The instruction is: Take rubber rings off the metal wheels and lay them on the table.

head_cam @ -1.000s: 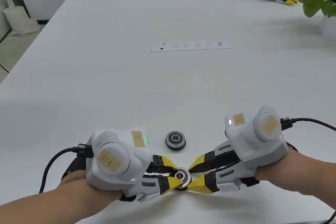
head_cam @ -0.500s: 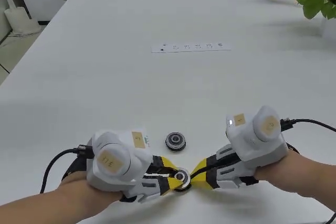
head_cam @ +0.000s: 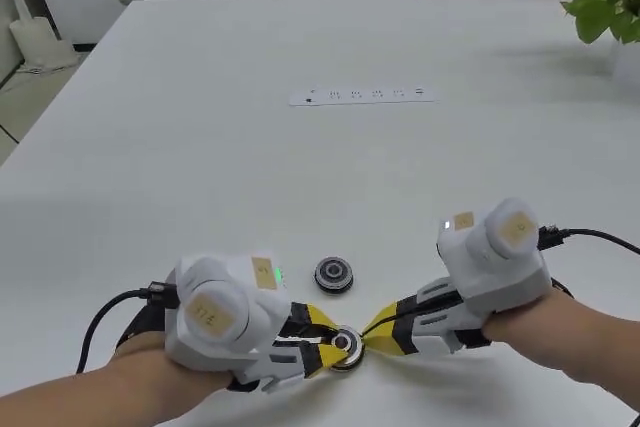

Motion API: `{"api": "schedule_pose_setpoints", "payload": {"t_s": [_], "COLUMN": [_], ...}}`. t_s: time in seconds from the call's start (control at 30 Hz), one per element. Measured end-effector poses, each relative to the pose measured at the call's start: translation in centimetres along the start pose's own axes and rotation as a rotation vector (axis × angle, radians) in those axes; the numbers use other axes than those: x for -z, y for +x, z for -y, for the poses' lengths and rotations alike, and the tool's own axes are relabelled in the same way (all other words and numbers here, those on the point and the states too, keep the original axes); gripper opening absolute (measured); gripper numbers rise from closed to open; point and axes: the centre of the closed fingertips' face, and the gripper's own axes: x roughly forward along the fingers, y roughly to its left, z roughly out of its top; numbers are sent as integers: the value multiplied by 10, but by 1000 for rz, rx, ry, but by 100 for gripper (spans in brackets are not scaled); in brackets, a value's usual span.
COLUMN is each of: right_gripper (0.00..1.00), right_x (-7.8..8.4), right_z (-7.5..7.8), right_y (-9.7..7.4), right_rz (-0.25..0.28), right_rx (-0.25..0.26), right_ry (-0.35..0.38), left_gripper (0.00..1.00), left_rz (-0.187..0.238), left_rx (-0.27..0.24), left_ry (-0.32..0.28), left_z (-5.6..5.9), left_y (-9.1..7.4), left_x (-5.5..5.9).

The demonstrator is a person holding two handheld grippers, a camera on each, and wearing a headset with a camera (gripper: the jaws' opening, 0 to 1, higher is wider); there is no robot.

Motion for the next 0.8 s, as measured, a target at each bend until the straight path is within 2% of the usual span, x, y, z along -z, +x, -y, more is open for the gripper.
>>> {"api": "schedule_pose_setpoints", "payload": {"t_s": [0.17,0.37,0.63,0.73,0.77,0.8], "right_gripper": [0,0,0,0,0,0], "right_x": [-8,-11,-13,-15,-17,-18], "right_z": [1,-3,-10,-16,-27,-34], "right_y": [-2,-2,0,3,5,7], "right_rz": [49,67,66,69,72,67], "right_rx": [-7,-29,-47,-71,-126,-140], "right_ry": [74,106,105,96,101,85], "left_gripper": [13,12,12,12,12,12], "left_rz": [-6,-18,-29,-29,-30,-30], "left_rx": [-4,-10,-17,-14,-16,-16], "left_ry": [2,0,-6,-5,-4,-4], "left_z": [1,0,-1,-1,-1,-1], "left_y": [0,0,1,1,1,1], "left_x": [0,0,1,1,0,0]}}
